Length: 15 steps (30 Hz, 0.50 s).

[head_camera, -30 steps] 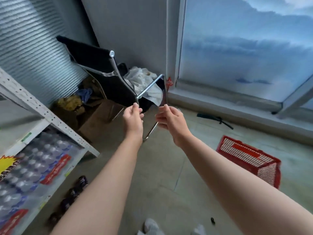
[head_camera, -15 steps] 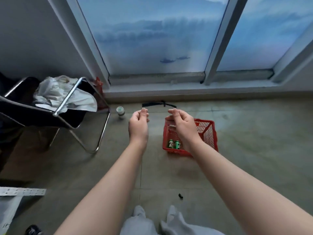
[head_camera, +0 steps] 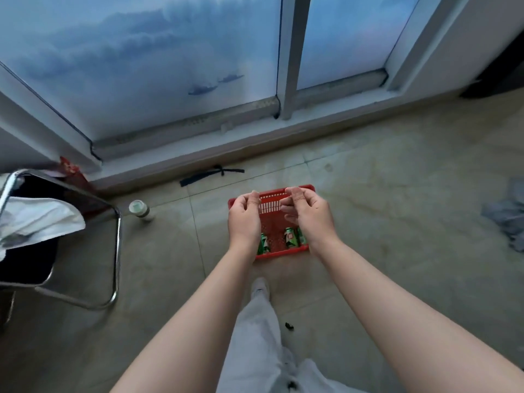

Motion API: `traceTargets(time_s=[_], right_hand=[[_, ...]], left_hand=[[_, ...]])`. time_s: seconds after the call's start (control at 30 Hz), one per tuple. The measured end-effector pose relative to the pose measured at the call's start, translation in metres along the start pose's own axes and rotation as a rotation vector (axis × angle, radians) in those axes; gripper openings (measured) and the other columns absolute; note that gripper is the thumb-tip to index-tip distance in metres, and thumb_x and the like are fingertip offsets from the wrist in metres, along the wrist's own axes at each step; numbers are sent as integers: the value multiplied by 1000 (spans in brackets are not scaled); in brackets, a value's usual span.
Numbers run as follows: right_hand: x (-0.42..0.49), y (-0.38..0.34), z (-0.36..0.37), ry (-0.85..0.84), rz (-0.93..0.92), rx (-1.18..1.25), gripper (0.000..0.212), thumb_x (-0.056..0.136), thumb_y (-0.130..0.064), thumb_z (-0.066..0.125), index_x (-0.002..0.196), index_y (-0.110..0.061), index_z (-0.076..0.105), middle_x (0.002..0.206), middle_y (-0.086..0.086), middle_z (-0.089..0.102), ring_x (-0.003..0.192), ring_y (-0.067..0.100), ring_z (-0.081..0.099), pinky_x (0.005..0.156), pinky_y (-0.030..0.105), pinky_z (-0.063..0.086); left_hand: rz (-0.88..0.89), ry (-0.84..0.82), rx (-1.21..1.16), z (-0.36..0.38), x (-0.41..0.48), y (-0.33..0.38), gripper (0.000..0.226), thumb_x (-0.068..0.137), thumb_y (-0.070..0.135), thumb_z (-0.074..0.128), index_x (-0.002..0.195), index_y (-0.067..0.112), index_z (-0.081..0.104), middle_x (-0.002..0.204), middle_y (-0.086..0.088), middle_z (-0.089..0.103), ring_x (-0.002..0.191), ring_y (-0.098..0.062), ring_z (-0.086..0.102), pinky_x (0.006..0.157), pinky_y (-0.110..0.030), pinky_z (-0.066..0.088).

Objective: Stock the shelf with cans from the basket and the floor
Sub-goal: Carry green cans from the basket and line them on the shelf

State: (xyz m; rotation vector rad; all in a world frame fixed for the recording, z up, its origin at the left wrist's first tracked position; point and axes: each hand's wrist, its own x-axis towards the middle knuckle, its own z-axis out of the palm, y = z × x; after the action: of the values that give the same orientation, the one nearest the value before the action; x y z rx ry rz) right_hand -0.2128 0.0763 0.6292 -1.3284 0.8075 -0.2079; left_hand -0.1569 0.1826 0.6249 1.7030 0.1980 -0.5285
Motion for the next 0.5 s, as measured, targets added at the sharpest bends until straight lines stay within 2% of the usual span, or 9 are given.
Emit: traceTargets(time_s=[0.1, 0.23, 0.4, 0.5], right_hand=[[38, -1, 8, 46, 35, 7, 17, 100, -33, 51, 95, -24, 64, 86, -3, 69, 81, 10, 67, 69, 25, 52], [86, 3, 15, 93, 95, -7, 18, 101, -32, 50, 101, -20, 64, 86, -3, 68, 80, 9, 66, 70, 24, 53], [154, 29, 15, 137, 150, -20, 25, 100, -33, 52, 109, -15, 65, 85, -3, 68, 79, 9, 65, 71, 25, 53], [195, 56, 11, 139, 185, -59, 26, 100, -39, 49, 102, -19, 66, 86, -3, 68, 80, 11, 65, 72, 28, 53]], left_hand=[[-43, -6, 54, 11, 42, 2, 29, 98, 41, 48, 86, 21, 64, 93, -8, 71, 94, -30, 67, 87, -51, 54], [-102, -11, 103, 23, 96, -3, 27, 98, 41, 49, 83, 22, 62, 85, -2, 66, 81, -19, 59, 87, -50, 52], [-169, -11, 159, 42, 160, -32, 24, 96, 41, 51, 84, 24, 63, 86, 2, 67, 83, -20, 60, 89, -52, 51], [-198, -19, 176, 58, 193, -57, 23, 97, 37, 51, 80, 25, 61, 82, 4, 66, 81, -18, 60, 89, -50, 50]])
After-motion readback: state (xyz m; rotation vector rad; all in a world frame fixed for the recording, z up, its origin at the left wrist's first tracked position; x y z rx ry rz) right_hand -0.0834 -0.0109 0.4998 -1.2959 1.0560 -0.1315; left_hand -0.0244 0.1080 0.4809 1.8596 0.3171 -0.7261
